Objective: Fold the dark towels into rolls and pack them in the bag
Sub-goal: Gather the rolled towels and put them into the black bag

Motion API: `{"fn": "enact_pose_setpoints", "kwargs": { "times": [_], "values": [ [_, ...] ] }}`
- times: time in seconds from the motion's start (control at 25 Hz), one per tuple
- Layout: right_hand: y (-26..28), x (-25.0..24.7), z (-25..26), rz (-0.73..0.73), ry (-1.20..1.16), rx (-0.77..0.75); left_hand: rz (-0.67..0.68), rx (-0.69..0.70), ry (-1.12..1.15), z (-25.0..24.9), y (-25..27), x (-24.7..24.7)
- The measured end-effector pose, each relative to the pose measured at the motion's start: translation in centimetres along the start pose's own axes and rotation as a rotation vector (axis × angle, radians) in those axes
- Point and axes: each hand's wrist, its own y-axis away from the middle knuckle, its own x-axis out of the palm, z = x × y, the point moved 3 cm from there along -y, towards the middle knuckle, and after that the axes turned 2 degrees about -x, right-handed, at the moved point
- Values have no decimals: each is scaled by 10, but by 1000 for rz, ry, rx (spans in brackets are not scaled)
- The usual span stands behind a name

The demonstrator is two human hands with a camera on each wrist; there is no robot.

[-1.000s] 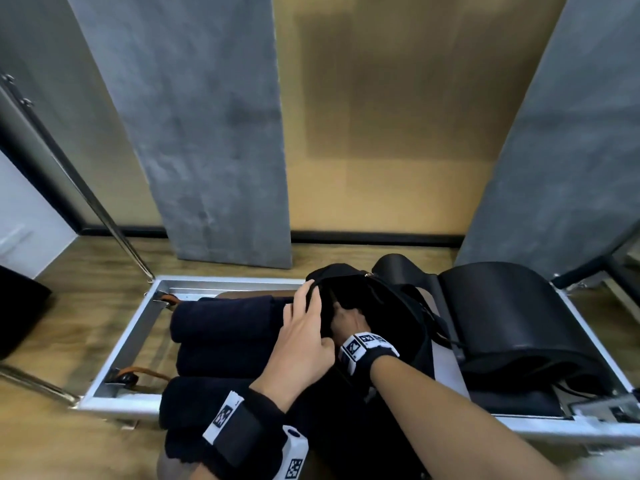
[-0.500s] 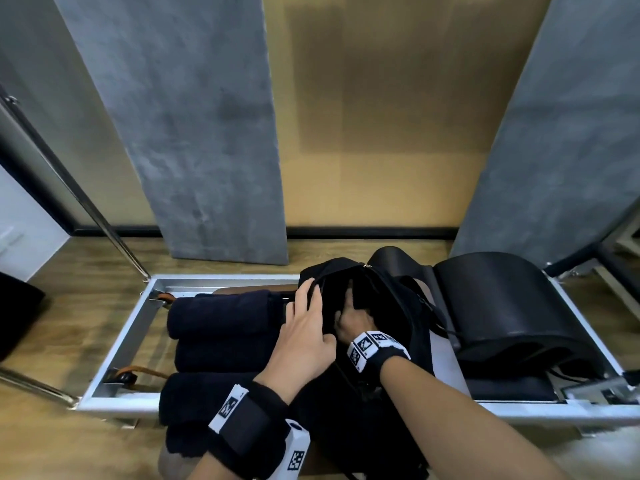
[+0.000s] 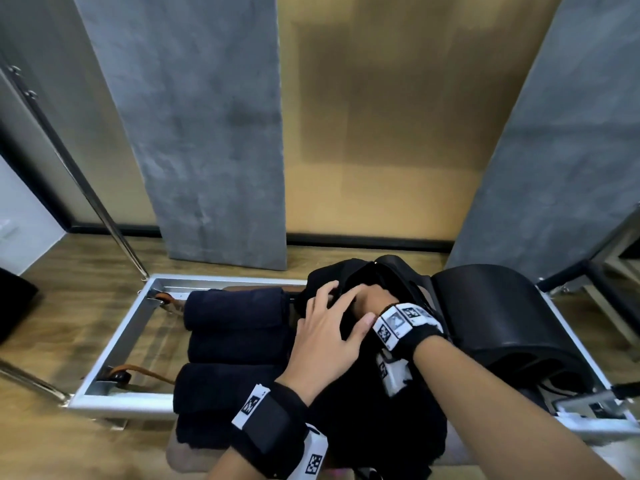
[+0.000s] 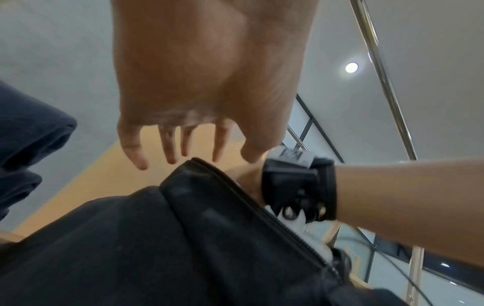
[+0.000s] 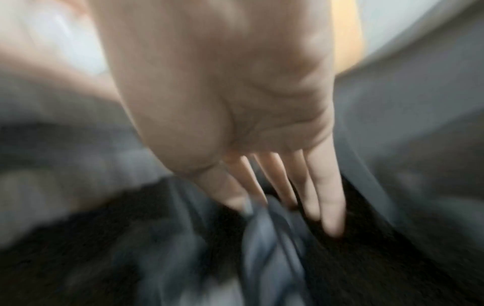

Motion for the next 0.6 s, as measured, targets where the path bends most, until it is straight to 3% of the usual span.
{"fn": "enact_pose_setpoints", "kwargs": {
  "times": [0.16, 0.28, 0.36, 0.44, 0.52, 0.6],
  "values": [
    [46, -66, 22, -163, -15, -142, -345, -67, 306, 27, 20, -18],
    [66, -91, 64, -257, -25, -265, -503, -296, 530, 76, 37, -37],
    [66, -80, 104, -246, -3, -378, -545, -486, 671, 111, 45, -44],
    [59, -50, 139, -128, 16, -477, -524, -644, 825, 135, 49, -46],
    [49, -13, 163, 4, 41, -517, -500, -711, 922, 147, 49, -47],
    [37, 14, 174, 3, 71, -526, -482, -725, 994, 151, 47, -49]
  ]
}}
